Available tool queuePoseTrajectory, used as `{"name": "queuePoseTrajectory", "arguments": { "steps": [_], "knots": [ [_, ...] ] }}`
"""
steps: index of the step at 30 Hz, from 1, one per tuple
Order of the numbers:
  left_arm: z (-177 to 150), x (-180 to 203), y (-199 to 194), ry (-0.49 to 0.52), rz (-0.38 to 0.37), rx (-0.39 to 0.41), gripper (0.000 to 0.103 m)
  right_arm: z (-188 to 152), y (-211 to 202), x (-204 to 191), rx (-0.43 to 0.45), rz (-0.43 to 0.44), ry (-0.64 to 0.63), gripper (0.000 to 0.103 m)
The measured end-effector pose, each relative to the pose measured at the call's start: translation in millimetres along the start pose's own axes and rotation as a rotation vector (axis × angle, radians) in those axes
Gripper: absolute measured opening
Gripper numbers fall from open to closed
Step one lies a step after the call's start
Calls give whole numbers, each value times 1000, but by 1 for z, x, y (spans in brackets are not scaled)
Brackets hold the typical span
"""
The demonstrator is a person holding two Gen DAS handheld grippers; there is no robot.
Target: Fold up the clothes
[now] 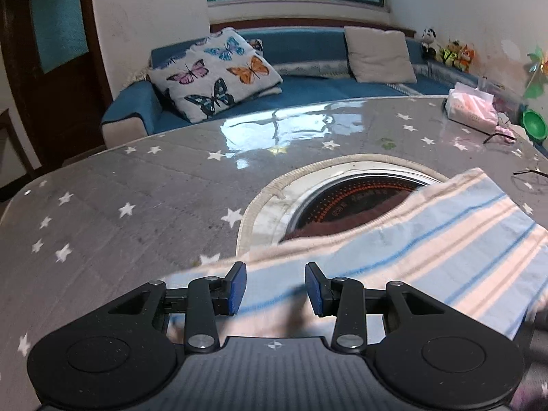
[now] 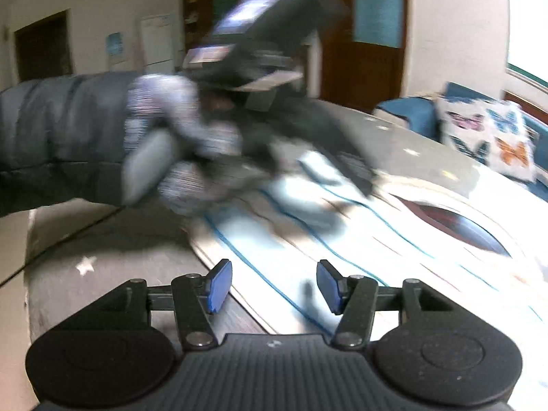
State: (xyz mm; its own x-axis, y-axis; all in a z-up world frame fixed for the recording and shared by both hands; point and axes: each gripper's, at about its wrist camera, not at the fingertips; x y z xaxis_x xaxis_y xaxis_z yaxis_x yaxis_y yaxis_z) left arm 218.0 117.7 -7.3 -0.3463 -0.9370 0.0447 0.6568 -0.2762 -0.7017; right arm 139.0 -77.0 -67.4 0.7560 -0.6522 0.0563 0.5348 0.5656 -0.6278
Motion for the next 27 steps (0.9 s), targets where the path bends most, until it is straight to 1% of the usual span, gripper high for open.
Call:
{"name": "queuePoseTrajectory", "arguments": {
  "steps": [2, 3, 5, 6, 8, 9, 10, 14, 15, 18, 20, 23, 25, 27],
  "knots": [
    [-11, 3, -10, 4, 6, 9, 41, -10, -12, 12, 1, -37, 45, 56],
    [-17, 6, -16, 11, 14, 15, 41, -16, -18, 25, 3, -73, 79, 56],
    [-29, 10, -23, 18, 29, 20, 41, -26, -30, 38, 5, -126, 124, 56],
    [-35, 13, -27, 23, 38, 23, 41, -33, -37, 56, 7, -164, 166, 56],
    [-46, 17, -34, 30, 48, 26, 41, -43, -46, 77, 8, -207, 220, 56],
    [-51, 19, -37, 34, 56, 28, 41, -47, -55, 92, 7, -244, 247, 56],
    [-56, 21, -40, 37, 56, 28, 41, -53, -57, 95, 5, -273, 262, 57],
    [-70, 24, -45, 35, 73, 19, 41, -70, -75, 121, -15, -343, 313, 57],
    [-72, 24, -45, 31, 79, 17, 41, -79, -78, 123, -22, -378, 338, 57],
    [-79, 20, -49, 15, 80, 23, 43, -103, -91, 137, -41, -423, 405, 56],
    [-82, 19, -52, 5, 77, 27, 43, -114, -103, 142, -34, -424, 411, 55],
    [-85, 22, -55, 4, 78, 34, 43, -117, -111, 143, -43, -442, 406, 55],
    [-86, 22, -58, -9, 82, 35, 43, -110, -110, 141, -31, -461, 381, 55],
    [-87, 21, -62, -17, 89, 41, 43, -107, -112, 142, -10, -447, 399, 55]
  ]
}}
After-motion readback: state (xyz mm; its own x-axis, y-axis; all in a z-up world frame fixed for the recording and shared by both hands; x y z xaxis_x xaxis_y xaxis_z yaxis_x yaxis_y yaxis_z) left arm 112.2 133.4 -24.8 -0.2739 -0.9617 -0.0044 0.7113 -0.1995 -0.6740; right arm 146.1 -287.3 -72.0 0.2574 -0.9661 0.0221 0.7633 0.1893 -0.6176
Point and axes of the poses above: each gripper's, at about its wrist camera, not at the fingertips, and y roughly the way its jaws point, x to its right, z to its top, and after that the axes turned 7 degrees about -z, right-handed
